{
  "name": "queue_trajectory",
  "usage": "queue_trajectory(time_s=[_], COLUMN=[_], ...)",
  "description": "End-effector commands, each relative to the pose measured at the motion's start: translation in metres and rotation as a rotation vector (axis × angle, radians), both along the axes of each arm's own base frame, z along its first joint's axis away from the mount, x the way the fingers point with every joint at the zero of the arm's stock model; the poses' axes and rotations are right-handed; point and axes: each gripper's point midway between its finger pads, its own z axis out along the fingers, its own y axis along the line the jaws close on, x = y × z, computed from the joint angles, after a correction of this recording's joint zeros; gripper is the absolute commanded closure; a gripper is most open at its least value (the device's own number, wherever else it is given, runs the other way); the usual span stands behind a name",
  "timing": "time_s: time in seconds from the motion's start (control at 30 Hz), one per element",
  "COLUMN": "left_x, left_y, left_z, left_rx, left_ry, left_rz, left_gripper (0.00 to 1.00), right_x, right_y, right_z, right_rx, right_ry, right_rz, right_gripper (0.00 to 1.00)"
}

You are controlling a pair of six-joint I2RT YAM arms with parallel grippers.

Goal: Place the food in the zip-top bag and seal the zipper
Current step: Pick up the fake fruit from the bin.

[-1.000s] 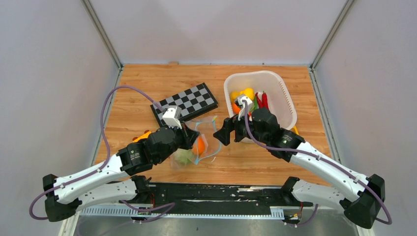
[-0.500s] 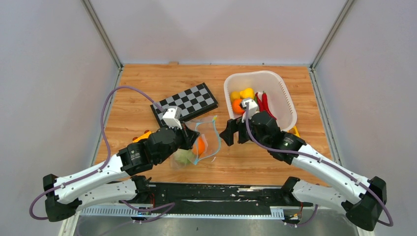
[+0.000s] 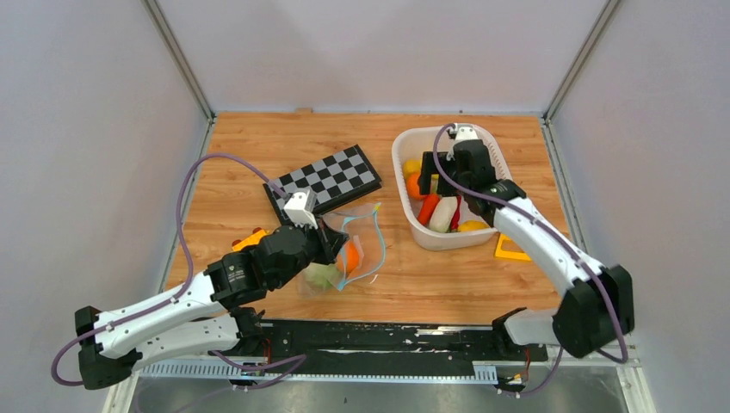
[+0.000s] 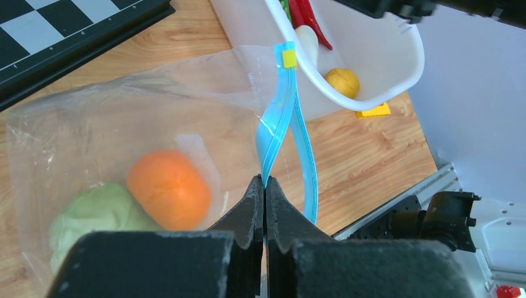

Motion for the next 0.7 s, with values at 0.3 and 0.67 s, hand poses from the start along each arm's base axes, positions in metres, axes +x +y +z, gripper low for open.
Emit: queue_trajectory(time_s=[0.3, 0.67], left_x=[-0.003, -0.002], left_y=[0.003, 0.003], left_z=[0.005, 0.004], left_rx=[-0.058, -0.058], left_ry=[-0.005, -0.009], left_rz=[0.005, 0.004], left_gripper=[1.00, 1.00], right_x=[0.067, 0.094], right_y=[0.018, 0.019], right_z=[-0.071, -0.113], right_rx=[0.006, -0.079], right_ry=[0.221, 0.299], right_rz=[0.075, 0.103], right_gripper=[0.04, 0.14])
